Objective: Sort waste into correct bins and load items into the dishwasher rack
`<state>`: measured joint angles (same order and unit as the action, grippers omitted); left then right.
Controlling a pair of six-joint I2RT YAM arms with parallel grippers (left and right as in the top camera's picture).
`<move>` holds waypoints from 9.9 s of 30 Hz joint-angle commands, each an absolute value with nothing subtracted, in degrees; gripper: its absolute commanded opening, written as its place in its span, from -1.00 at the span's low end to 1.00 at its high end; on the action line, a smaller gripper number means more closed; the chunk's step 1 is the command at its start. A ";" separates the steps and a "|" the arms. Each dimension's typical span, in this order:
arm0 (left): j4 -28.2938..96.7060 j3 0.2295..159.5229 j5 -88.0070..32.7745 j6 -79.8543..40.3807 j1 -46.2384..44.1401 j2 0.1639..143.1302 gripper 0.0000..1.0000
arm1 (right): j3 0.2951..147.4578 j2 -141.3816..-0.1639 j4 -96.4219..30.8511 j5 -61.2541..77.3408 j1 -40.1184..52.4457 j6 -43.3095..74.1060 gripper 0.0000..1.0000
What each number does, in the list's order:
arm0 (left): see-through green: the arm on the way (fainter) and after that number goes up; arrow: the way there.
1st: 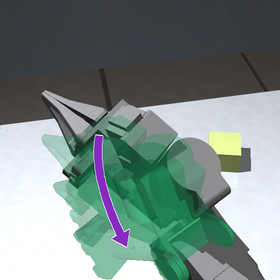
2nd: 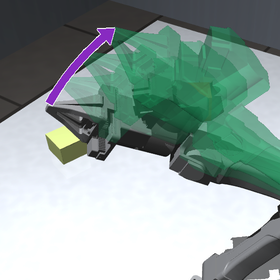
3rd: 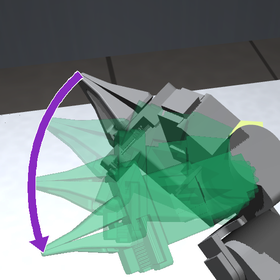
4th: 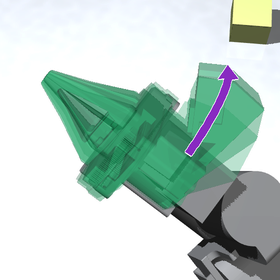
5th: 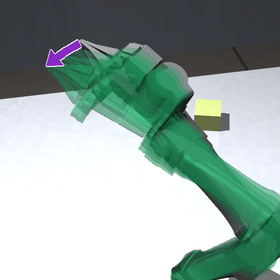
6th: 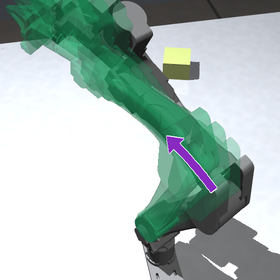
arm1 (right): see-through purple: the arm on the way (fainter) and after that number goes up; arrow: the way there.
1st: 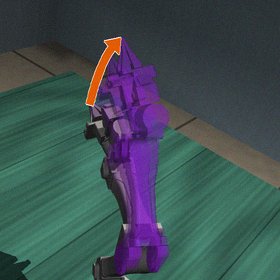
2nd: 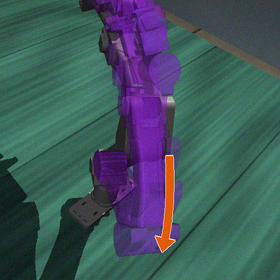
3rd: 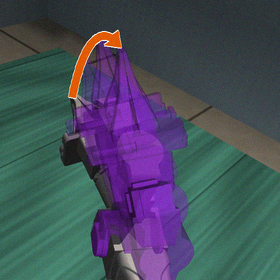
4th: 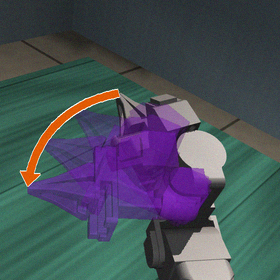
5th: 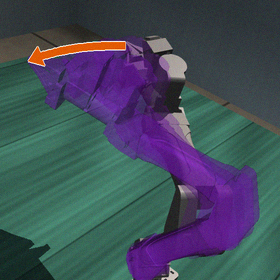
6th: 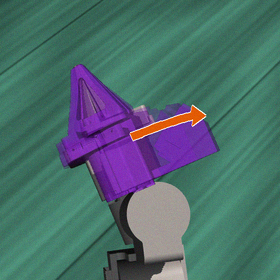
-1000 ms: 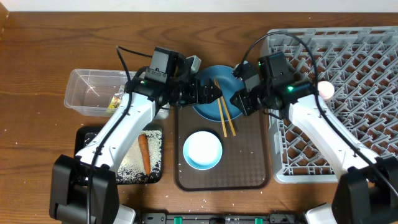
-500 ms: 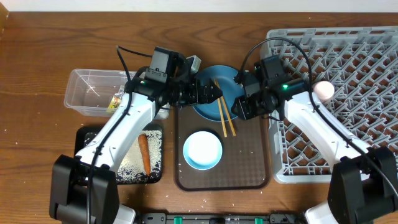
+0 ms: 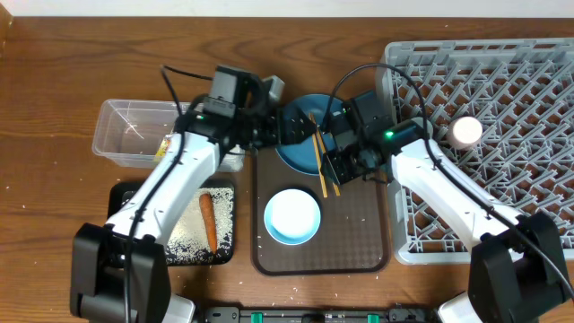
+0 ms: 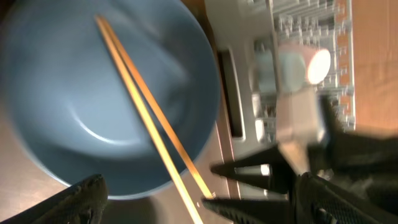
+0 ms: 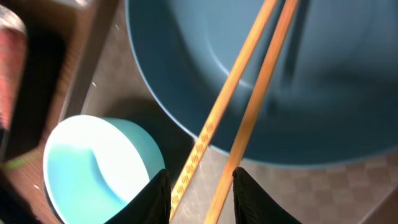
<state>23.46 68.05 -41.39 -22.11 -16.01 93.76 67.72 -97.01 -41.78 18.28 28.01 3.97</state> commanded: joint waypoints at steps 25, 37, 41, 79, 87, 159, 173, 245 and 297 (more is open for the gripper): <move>25.69 68.49 -44.27 -23.40 5.13 93.58 0.96 | 67.68 -97.14 -42.63 7.99 30.98 10.68 -0.35; 25.69 68.49 -44.27 -23.40 5.13 93.58 0.96 | 67.68 -97.34 -42.70 7.73 31.77 12.40 -0.36; 25.67 68.49 -44.27 -23.40 5.13 93.58 0.96 | 67.68 -97.51 -42.72 7.73 32.14 12.40 -0.38; 25.69 68.49 -44.27 -23.40 5.13 93.58 0.96 | 63.94 -97.51 -41.10 7.05 32.38 12.45 -0.53; 25.69 68.49 -44.27 -23.40 5.13 93.58 0.96 | 63.96 -97.51 -41.12 7.07 32.38 13.30 -0.66; 25.69 68.49 -44.27 -23.40 5.13 93.58 0.96 | 65.23 -78.00 -48.23 -9.67 13.50 11.00 -0.98; 25.69 68.49 -44.27 -23.40 5.13 93.58 0.96 | 65.10 -78.72 -47.37 -9.67 3.64 3.92 -0.98; 25.69 68.49 -44.27 -23.40 5.13 93.58 0.96 | 64.64 -88.62 -40.01 23.55 5.48 9.37 -0.49; 25.69 68.49 -44.27 -23.40 5.13 93.58 0.96 | 63.20 -94.83 -39.16 13.56 33.36 13.30 -0.45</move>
<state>25.52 68.07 -43.55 -22.92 4.89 93.76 63.57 -94.28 -39.18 13.61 31.75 12.27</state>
